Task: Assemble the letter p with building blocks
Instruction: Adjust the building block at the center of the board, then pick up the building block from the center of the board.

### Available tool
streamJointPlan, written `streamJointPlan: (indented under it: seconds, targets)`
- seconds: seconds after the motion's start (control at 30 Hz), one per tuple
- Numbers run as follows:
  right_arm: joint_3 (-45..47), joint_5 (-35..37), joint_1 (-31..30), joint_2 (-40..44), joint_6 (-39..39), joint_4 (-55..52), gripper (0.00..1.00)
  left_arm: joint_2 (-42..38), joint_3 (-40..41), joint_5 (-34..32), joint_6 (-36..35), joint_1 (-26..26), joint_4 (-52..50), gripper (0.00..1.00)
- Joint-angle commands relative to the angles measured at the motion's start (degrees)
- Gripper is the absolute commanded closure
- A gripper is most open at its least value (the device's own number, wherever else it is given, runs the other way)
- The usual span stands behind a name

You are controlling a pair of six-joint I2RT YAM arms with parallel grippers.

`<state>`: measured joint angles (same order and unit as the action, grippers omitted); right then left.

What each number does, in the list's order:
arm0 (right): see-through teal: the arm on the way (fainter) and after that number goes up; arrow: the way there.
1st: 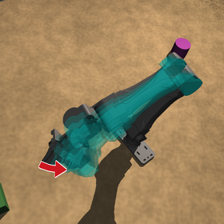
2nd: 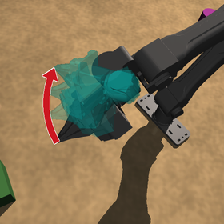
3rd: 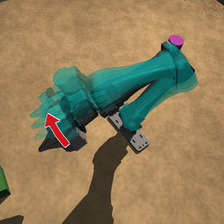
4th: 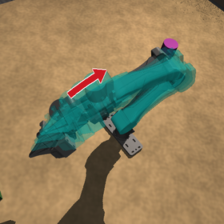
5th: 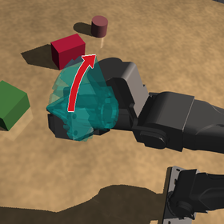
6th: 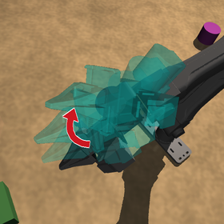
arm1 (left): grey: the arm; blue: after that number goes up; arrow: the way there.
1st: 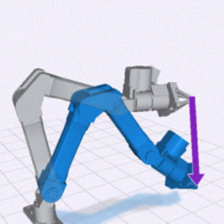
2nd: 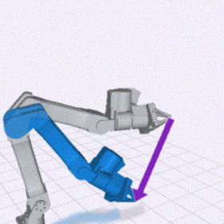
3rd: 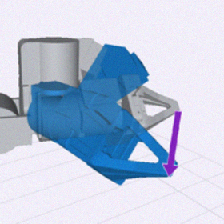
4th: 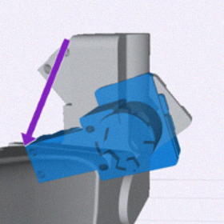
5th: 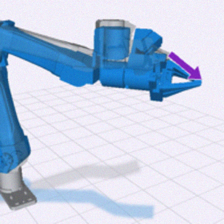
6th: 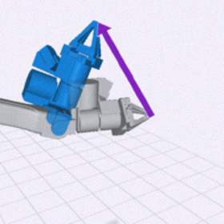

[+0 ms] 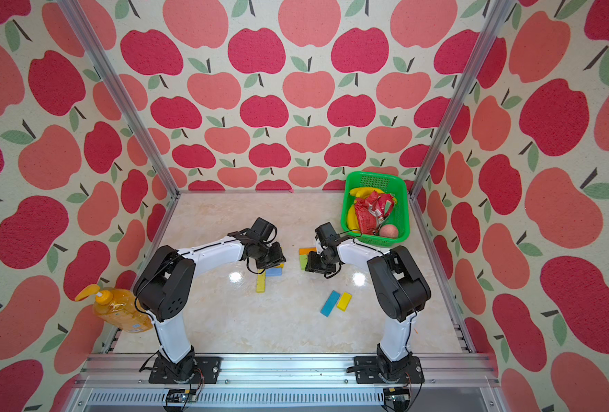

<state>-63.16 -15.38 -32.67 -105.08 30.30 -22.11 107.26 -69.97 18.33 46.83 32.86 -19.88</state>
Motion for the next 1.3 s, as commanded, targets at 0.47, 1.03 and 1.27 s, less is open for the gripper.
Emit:
streamJointPlan:
  seconds: [0.47,1.03,1.27]
  targets:
    - [-1.99,16.50,-1.65,13.57,-4.72,-15.10,0.35,-2.93,0.50,0.08,-2.06,0.80,0.79,0.51]
    - [18.28,21.75,-0.38,26.23,18.00,-19.68,0.34,-3.01,-7.02,-1.74,-9.94,4.45,-4.23,0.39]
    - [23.46,20.12,-0.47,28.98,23.05,-16.60,0.42,-4.33,-5.60,-1.02,-10.97,4.08,-3.78,0.41]
